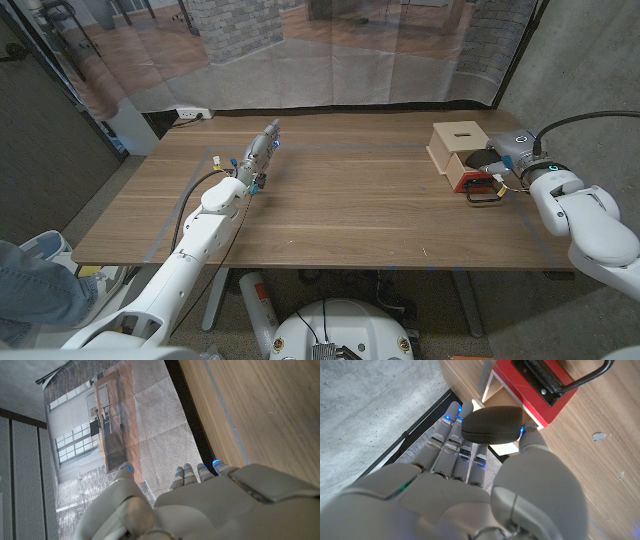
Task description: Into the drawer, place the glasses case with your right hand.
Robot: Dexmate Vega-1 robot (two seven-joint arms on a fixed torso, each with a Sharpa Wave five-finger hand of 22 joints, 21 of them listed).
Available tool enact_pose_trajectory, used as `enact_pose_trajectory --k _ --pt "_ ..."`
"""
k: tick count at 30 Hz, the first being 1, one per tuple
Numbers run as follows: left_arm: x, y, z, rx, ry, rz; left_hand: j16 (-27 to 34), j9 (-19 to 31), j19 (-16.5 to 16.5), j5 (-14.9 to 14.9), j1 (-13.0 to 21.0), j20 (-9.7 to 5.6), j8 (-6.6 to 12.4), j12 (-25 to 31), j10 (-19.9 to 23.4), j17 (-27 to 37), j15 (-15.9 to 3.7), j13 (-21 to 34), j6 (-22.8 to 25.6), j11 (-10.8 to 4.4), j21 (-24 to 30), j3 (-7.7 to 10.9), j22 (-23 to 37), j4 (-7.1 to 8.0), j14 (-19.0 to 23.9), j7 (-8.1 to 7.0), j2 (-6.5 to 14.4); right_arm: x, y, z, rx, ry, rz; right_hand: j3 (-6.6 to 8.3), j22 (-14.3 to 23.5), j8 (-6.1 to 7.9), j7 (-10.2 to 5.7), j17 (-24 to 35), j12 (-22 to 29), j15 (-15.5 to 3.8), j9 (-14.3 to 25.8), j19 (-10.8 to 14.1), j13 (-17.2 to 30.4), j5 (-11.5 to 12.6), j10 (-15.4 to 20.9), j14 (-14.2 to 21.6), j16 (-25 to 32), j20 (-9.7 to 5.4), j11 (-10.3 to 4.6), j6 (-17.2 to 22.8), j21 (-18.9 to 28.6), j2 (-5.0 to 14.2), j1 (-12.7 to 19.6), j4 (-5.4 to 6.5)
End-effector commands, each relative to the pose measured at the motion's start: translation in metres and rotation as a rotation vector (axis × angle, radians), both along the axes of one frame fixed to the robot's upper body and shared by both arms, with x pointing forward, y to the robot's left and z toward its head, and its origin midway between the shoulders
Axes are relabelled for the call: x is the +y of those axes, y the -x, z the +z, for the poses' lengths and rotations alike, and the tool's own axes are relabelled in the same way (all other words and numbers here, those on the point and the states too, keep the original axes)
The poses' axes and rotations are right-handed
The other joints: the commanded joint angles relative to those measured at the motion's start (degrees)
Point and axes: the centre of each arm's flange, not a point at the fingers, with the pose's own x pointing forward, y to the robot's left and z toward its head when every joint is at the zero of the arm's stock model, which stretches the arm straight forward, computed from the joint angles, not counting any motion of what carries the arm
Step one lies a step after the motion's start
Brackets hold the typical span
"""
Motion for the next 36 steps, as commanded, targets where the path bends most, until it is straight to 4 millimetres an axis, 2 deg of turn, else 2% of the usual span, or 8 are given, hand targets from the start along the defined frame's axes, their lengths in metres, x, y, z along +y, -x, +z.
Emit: enact_pose_trajectory --k 1,8,19,25,27,28,30,36 --pt "0.001 -0.001 -0.002 0.003 0.007 0.000 -0.06 0.20 -4.48 -0.03 0.29 -1.34 0.05 -0.01 -0.42 0.29 -0.16 0.25 0.20 -0.04 0.00 -0.23 0.15 0.11 -0.58 0.01 0.50 -0.002 -0.006 0.003 0.054 0.034 -0.017 -0.01 0.00 -0.20 -0.34 0.12 0.15 -6.25 0.20 0.28 0.26 0.20 8.76 0.75 -0.11 -6.14 -8.77 0.01 0.40 7.99 7.61 0.17" --pt "0.003 -0.002 -0.003 0.006 0.007 0.003 -0.04 0.20 -4.48 -0.05 0.29 -1.35 0.04 0.04 -0.33 0.29 -0.15 0.25 0.20 0.14 0.01 -0.27 0.15 0.11 -0.56 -0.04 0.52 -0.005 -0.010 0.003 0.066 0.038 -0.022 -0.11 0.01 -0.26 -0.46 0.19 0.05 -6.27 0.21 0.19 0.29 0.19 8.70 0.83 -0.15 -6.18 -9.03 -0.03 0.49 8.03 7.52 0.24" --pt "0.004 -0.002 -0.003 0.008 0.010 0.006 0.01 0.21 -4.49 -0.07 0.29 -1.34 0.05 0.04 -0.36 0.29 -0.08 0.24 0.23 -0.02 0.02 -0.34 0.15 0.10 -0.45 -0.07 0.55 -0.001 -0.017 0.006 0.070 0.048 -0.015 -0.56 0.02 -0.68 -0.78 0.16 -1.33 -6.06 0.26 -0.94 0.27 0.15 5.95 -0.75 -1.21 -5.87 -8.07 -0.95 0.52 7.76 7.10 0.39" --pt "0.005 -0.003 -0.004 0.009 0.014 0.006 0.03 0.21 -4.52 -0.08 0.29 -1.08 0.06 0.04 -0.37 0.30 -0.01 0.25 0.26 -0.07 0.01 -0.38 0.15 0.09 -0.41 -0.14 0.58 0.002 -0.019 0.007 0.077 0.065 -0.022 -2.65 -0.06 -1.28 -1.15 -0.06 -3.43 -5.38 0.32 -2.20 -0.29 0.12 2.08 -3.73 -3.03 -5.03 -6.86 -2.86 0.57 6.06 3.57 1.88" --pt "0.006 -0.003 -0.005 0.010 0.014 0.005 0.02 0.21 -4.53 -0.08 0.30 -1.06 0.06 0.05 -0.37 0.30 -0.02 0.25 0.26 -0.08 0.01 -0.39 0.15 0.08 -0.42 -0.15 0.59 0.003 -0.020 0.008 0.084 0.065 -0.030 -3.64 -0.05 -1.47 -1.46 -0.28 -4.12 -4.56 0.38 -2.55 -0.35 0.25 0.33 -6.28 -4.44 -4.63 -6.29 -3.91 0.68 5.16 1.94 2.47" --pt "0.006 -0.003 -0.005 0.011 0.014 0.006 0.01 0.21 -4.54 -0.08 0.30 -1.05 0.05 0.07 -0.32 0.30 0.00 0.25 0.25 -0.06 0.01 -0.39 0.15 0.08 -0.45 -0.14 0.59 0.004 -0.020 0.008 0.084 0.068 -0.033 -4.33 -0.04 -1.66 -1.81 -0.73 -5.17 -2.82 0.45 -3.02 -0.53 0.51 -2.31 -8.47 -5.82 -4.25 -6.43 -5.10 0.74 4.52 0.94 2.76" --pt "0.006 -0.004 -0.005 0.011 0.016 0.005 0.02 0.21 -4.57 -0.09 0.30 -1.00 0.06 0.06 -0.34 0.30 0.00 0.25 0.26 -0.11 0.00 -0.40 0.15 0.08 -0.44 -0.13 0.60 0.004 -0.020 0.009 0.085 0.073 -0.038 -5.52 -0.04 -1.87 -1.89 -1.56 -6.00 -1.18 0.51 -4.12 -0.72 0.75 -4.54 -10.90 -7.50 -3.17 -5.09 -6.78 0.59 3.69 -1.10 3.54" --pt "0.006 -0.005 -0.007 0.016 0.019 0.004 0.01 0.21 -4.59 -0.10 0.30 -0.91 0.09 0.06 -0.35 0.30 0.03 0.25 0.36 -0.02 0.00 -0.43 0.15 0.08 -0.45 -0.13 0.62 0.006 -0.019 0.012 0.091 0.082 -0.047 -7.32 -0.28 -1.98 -2.22 -3.08 -7.52 2.74 0.61 -6.66 -1.16 1.70 -8.93 -15.64 -10.43 -0.45 -4.27 -9.82 -0.14 2.22 -3.83 4.37"
